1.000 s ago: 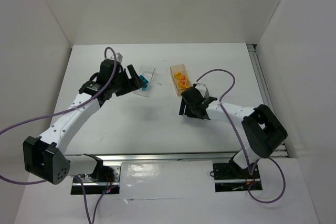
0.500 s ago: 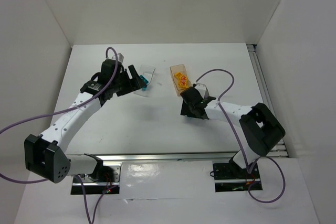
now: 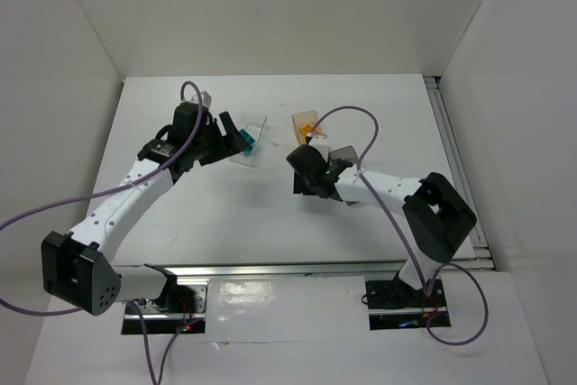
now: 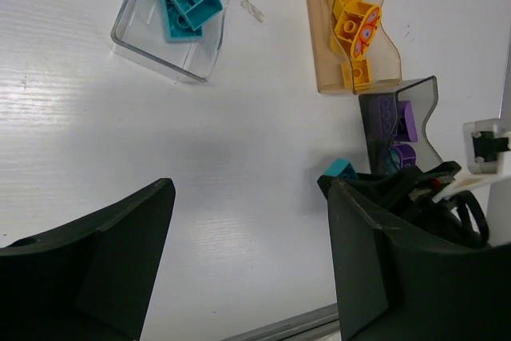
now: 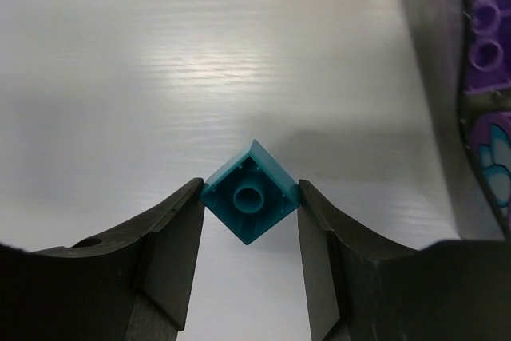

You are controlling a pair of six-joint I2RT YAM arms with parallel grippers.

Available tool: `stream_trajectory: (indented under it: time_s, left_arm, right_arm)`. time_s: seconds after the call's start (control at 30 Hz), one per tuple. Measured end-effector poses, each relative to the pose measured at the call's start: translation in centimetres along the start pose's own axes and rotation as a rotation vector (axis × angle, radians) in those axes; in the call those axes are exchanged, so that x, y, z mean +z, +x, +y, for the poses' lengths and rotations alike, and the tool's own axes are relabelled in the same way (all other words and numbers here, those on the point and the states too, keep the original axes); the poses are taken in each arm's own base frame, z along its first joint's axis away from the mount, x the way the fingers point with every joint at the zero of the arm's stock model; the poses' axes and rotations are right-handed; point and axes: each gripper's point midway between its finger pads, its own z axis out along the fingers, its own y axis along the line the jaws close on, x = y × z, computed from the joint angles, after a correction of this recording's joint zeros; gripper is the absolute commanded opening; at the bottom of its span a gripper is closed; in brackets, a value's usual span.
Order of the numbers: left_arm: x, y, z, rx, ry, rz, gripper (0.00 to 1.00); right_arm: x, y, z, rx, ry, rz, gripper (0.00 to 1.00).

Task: Sort the legos into containers by color

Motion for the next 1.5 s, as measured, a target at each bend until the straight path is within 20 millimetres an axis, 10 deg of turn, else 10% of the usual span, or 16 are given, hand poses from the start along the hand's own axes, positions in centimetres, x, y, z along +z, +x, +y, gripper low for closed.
stream_trajectory:
  time_s: [0.3, 0.57, 0.67, 0.83, 1.07, 1.33, 1.5]
  left_arm:
    - [-1.7, -2.5, 6.9, -0.177, -0.274, -0.098, 0.84]
    - [-5.7, -5.0, 9.2, -0.284, -0.327, -0.232, 0.84]
    - [-5.9, -5.1, 9.9, -0.298, -0.344, -0.23, 0.84]
    - [-6.2, -5.1, 10.3, -0.283, -0.349, -0.225, 0.84]
    - [-6.3, -5.1, 10.5, -0.261, -0.346, -0.217, 0.84]
    - [-7.3, -5.2, 10.6, -0.199, -0.332, -0.229, 0.84]
    - [-8.5, -5.7, 10.2, -0.174, -0.302, -0.258, 0.84]
  right_arm:
    - [-2.4, -11.4, 10.7, -0.026, -0.231, -0.213, 0.47]
    - [4.6, -17.7, 16.6, -0.036, -0.287, -0.27, 0.52]
    - [7.7, -18.6, 16.8, -0.029, -0.286, -0.263, 0.77]
    - [10.7, -20.0, 17.0, -0.028, -0.291, -0.263, 0.91]
    - [6.2, -18.1, 11.9, -0.045, -0.165, -0.256, 1.0]
    - [-7.0, -16.7, -2.4, 0.121, 0.224, -0.328, 1.0]
    - [-9.0, -10.8, -10.4, 0.14, 0.466, -0.245, 1.0]
